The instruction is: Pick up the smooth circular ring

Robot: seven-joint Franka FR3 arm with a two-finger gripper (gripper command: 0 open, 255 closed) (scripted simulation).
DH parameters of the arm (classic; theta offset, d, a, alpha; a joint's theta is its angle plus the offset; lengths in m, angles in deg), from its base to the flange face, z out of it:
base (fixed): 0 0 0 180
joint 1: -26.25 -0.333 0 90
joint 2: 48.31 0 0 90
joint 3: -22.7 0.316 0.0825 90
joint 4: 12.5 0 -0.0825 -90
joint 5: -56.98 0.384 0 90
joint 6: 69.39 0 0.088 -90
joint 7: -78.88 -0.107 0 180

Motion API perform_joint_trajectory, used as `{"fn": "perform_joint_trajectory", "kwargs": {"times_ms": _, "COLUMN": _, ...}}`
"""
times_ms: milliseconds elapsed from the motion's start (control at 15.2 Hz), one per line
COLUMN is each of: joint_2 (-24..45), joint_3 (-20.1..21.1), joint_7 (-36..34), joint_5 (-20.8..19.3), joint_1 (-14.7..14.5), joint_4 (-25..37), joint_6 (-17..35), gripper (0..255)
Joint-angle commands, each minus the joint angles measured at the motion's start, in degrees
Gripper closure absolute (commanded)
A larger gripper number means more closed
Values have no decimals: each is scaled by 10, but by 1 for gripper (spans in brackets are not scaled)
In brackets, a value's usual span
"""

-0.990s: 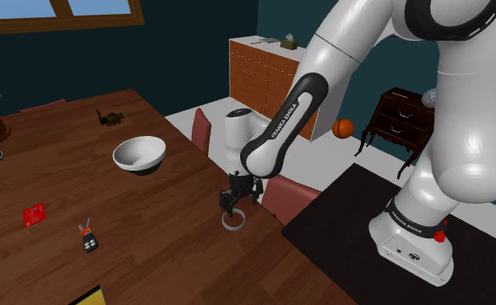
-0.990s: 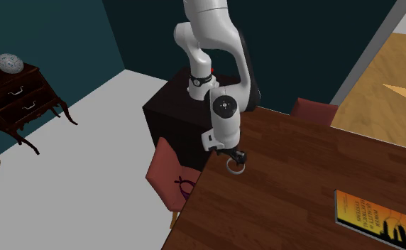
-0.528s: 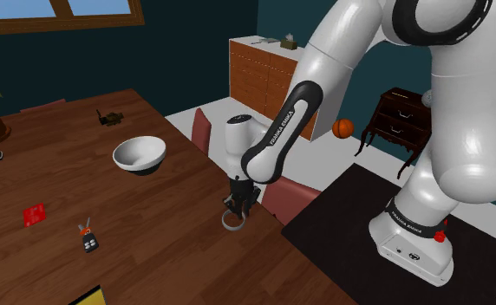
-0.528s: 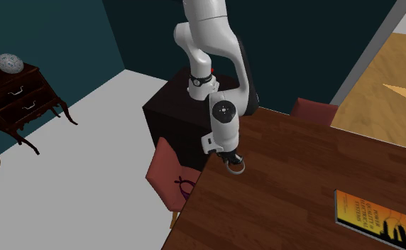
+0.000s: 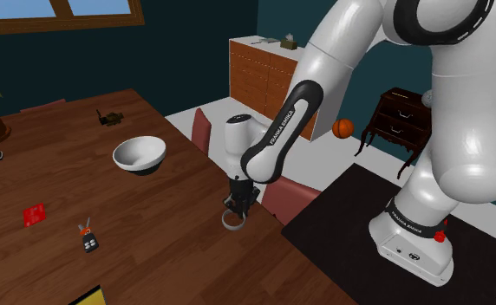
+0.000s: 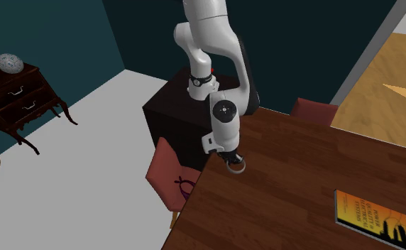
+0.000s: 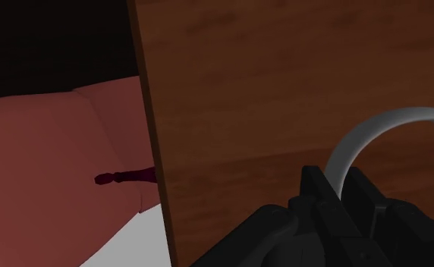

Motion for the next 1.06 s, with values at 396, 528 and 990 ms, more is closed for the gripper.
{"fn": "perform_joint_trajectory", "kwargs": {"times_ms": 396, "joint_2": -59, "joint_3": 17, "joint_7": 8, "joint_5": 20, "joint_1": 14, "joint_4": -9, "joint_6": -49, "gripper": 255}}
{"fn": "perform_joint_trajectory", "kwargs": {"times_ms": 528, "joint_2": -75, "joint_3": 21, "joint_7": 10, "joint_5": 26, "joint_1": 17, "joint_4": -11, "joint_6": -63, "gripper": 255}}
{"fn": "perform_joint_trajectory", "kwargs": {"times_ms": 990, "joint_2": -114, "joint_3": 29, "joint_7": 15, "joint_5": 40, "joint_1": 24, "joint_4": -12, "joint_6": -100, "gripper": 255}}
